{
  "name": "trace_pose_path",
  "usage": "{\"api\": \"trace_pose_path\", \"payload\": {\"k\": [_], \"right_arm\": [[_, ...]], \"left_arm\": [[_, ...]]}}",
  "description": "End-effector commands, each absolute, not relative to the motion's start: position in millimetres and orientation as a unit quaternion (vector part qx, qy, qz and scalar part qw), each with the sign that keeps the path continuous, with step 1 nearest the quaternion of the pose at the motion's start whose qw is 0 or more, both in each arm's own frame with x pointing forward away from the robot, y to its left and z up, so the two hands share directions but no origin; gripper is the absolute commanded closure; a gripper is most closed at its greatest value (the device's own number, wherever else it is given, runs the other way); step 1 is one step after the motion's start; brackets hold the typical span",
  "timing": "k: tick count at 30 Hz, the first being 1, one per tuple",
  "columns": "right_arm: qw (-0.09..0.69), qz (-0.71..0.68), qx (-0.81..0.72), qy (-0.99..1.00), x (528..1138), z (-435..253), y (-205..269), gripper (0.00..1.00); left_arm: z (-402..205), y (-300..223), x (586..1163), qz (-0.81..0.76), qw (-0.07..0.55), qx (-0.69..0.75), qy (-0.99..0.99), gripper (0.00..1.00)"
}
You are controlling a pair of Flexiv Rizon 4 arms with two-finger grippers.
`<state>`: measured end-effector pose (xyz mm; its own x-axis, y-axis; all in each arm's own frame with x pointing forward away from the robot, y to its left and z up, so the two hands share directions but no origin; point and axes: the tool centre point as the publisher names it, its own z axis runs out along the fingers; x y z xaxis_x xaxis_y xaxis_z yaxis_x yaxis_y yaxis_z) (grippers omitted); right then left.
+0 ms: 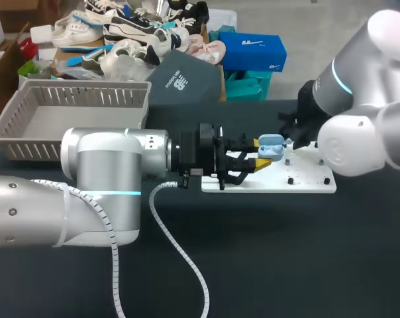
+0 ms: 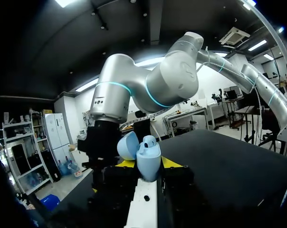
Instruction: Pick up each earbud case from the left stands, insert the matching earbuds, close the lid, and place the case in the box.
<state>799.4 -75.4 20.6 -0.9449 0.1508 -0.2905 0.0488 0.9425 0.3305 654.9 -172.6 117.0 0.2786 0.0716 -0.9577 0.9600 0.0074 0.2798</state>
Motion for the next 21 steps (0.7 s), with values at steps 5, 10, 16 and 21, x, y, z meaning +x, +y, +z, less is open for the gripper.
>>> {"api": "trace_pose_path", "payload": {"k": [5,10,16,21], "right_arm": [[0.152,0.164,0.053,0.973,802.5,19.1,-74.6,0.65],[0.152,0.165,0.055,0.973,800.5,18.8,-74.3,0.65],[0.152,0.165,0.057,0.973,800.1,18.9,-74.9,0.69],[0.152,0.165,0.058,0.973,800.8,19.4,-76.2,0.7]], "left_arm": [[116.1,-172.7,654.6,-0.402,0.554,0.577,0.446,1.0],[116.1,-172.7,654.6,-0.402,0.554,0.577,0.446,1.0],[116.1,-172.7,654.6,-0.402,0.554,0.577,0.446,1.0],[116.1,-172.7,654.6,-0.402,0.554,0.577,0.446,1.0]]}}
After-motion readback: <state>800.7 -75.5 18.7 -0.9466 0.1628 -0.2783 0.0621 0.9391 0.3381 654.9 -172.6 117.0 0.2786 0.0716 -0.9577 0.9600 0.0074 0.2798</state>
